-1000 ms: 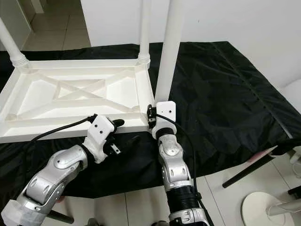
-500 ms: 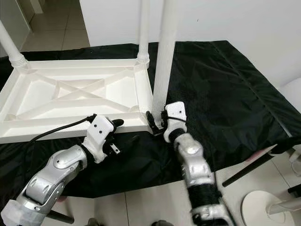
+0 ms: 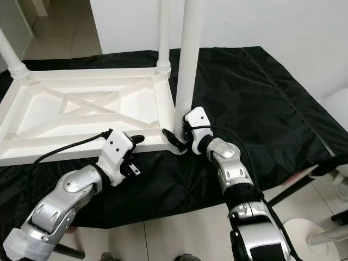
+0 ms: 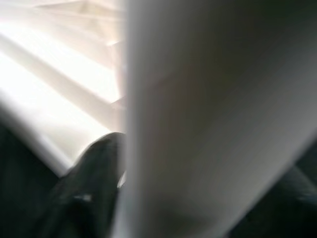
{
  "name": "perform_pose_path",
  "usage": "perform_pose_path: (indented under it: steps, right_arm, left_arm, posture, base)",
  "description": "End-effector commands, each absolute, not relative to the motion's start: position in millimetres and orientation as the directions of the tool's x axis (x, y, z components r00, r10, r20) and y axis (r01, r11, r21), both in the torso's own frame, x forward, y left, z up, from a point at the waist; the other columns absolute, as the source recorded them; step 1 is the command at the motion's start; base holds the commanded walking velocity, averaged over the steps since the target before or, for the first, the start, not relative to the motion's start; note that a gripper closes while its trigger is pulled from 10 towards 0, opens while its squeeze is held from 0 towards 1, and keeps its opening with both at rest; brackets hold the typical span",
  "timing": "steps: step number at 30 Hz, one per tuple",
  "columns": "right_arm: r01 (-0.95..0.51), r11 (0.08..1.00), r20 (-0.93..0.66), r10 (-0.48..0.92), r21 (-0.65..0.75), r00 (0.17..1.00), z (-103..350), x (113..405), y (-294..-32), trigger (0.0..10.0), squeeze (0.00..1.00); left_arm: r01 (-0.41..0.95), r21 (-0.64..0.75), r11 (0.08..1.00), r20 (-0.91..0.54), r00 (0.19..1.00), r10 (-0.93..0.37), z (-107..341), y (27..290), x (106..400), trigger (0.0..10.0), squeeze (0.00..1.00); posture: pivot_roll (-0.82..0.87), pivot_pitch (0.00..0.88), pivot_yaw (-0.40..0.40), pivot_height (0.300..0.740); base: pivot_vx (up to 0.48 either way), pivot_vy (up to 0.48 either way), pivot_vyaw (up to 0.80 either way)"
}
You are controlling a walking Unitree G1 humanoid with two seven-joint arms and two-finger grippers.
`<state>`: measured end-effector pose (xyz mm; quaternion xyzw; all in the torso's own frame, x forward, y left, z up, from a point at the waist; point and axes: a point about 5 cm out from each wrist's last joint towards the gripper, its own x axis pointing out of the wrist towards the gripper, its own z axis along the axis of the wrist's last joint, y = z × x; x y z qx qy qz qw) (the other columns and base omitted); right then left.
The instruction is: Building children table
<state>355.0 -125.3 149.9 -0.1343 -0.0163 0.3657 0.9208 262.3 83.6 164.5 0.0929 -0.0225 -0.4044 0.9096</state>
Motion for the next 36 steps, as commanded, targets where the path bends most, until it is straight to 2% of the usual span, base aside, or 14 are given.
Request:
perform_pose_path:
  steps: [1,5,10,11,14,15,18,21,23,27,32,33,35,36]
  right_arm:
    - [-0.705,0.66,-0.107,0.706,-0.26,0.7,144.7,355.3,-120.6,0.0,0.0]
    - [-0.733,0.635,-0.123,0.729,-0.246,0.673,141.2,355.6,-120.5,0.0,0.0]
    - [-0.725,0.651,-0.115,0.721,-0.225,0.684,137.7,356.9,-122.4,0.0,0.0]
    - [-0.714,0.666,-0.111,0.71,-0.217,0.696,136.4,357.1,-122.6,9.7,0.0]
    - [-0.707,0.676,-0.102,0.704,-0.206,0.703,135.6,357.6,-122.7,10.0,0.0]
    - [-0.669,0.716,-0.08,0.669,-0.199,0.739,135.7,358.2,-121.8,10.0,0.0]
    - [-0.641,0.741,-0.072,0.641,-0.203,0.764,136.1,358.7,-121.2,10.0,0.0]
    - [-0.52,0.836,-0.051,0.52,-0.175,0.853,137.6,358.6,-117.8,10.0,0.0]
    - [-0.468,0.871,-0.048,0.467,-0.147,0.883,137.2,358.3,-117.9,10.0,0.0]
    - [-0.373,0.92,-0.015,0.374,-0.118,0.927,137.4,352.9,-113.0,10.0,0.0]
    - [-0.343,0.933,0.002,0.345,-0.107,0.939,137.5,349.1,-109.1,10.0,0.0]
    - [-0.275,0.957,0.02,0.277,-0.09,0.961,136.6,343.5,-103.7,10.0,0.0]
    - [-0.275,0.957,0.02,0.277,-0.09,0.961,136.6,343.5,-103.7,10.0,0.0]
    - [-0.203,0.978,0.031,0.205,-0.057,0.978,134.1,335.5,-94.0,10.0,0.0]
  left_arm:
    - [0.752,0.191,0.631,-0.046,0.649,-0.759,163.5,84.8,260.2,10.0,0.0]
    - [0.747,0.19,0.637,-0.048,0.655,-0.754,162.7,85.6,259.1,10.0,0.0]
    - [0.742,0.19,0.643,-0.047,0.661,-0.749,162.4,85.9,259.0,10.0,0.0]
    - [0.742,0.189,0.643,-0.047,0.661,-0.749,162.2,85.6,258.5,10.0,0.0]
    - [0.743,0.188,0.643,-0.047,0.66,-0.749,161.9,85.5,258.1,10.0,0.0]
    - [0.749,0.184,0.637,-0.05,0.654,-0.754,161.2,85.0,257.0,10.0,0.0]
    - [0.755,0.176,0.632,-0.052,0.648,-0.759,160.5,84.7,256.3,10.0,0.0]
    - [0.764,0.16,0.625,-0.053,0.639,-0.767,159.3,82.8,256.3,10.0,0.0]
    - [0.765,0.161,0.624,-0.054,0.638,-0.768,159.0,82.0,256.2,10.0,0.0]
    - [0.769,0.161,0.619,-0.054,0.633,-0.772,158.6,81.1,255.5,10.0,0.0]
    - [0.77,0.159,0.618,-0.054,0.632,-0.773,158.4,81.0,255.4,10.0,0.0]
    - [0.774,0.15,0.615,-0.054,0.627,-0.777,158.0,80.5,254.7,10.0,0.0]
    - [0.774,0.15,0.615,-0.054,0.627,-0.777,158.0,80.5,254.7,10.0,0.0]
    - [0.778,0.147,0.611,-0.054,0.624,-0.78,157.6,79.5,254.2,10.0,0.0]
  posture:
    - [0.0,0.078,-0.021,0.74]
    - [0.01,0.076,-0.027,0.74]
    - [0.01,0.07,-0.031,0.74]
    - [0.01,0.072,-0.032,0.74]
    - [0.01,0.072,-0.032,0.74]
    - [0.01,0.068,-0.034,0.74]
    - [0.0,0.068,-0.034,0.74]
    - [0.0,0.065,-0.036,0.74]
    - [0.0,0.064,-0.037,0.74]
    - [-0.01,0.062,-0.04,0.74]
    - [-0.01,0.062,-0.042,0.74]
    - [-0.01,0.059,-0.043,0.74]
    - [-0.01,0.059,-0.043,0.74]
    - [-0.01,0.055,-0.042,0.74]
  base:
    - [0.0,0.0,0.0]
    - [0.0,0.0,0.0]
    - [0.0,0.0,0.0]
    - [0.0,0.0,0.0]
    - [0.0,0.0,0.0]
    - [0.0,0.0,0.0]
    - [0.0,0.0,0.0]
    - [0.0,0.0,0.0]
    - [0.0,0.0,0.0]
    - [0.0,0.0,0.0]
    - [0.0,0.0,0.0]
    - [0.0,0.0,0.0]
    - [0.0,0.0,0.0]
    - [0.0,0.0,0.0]
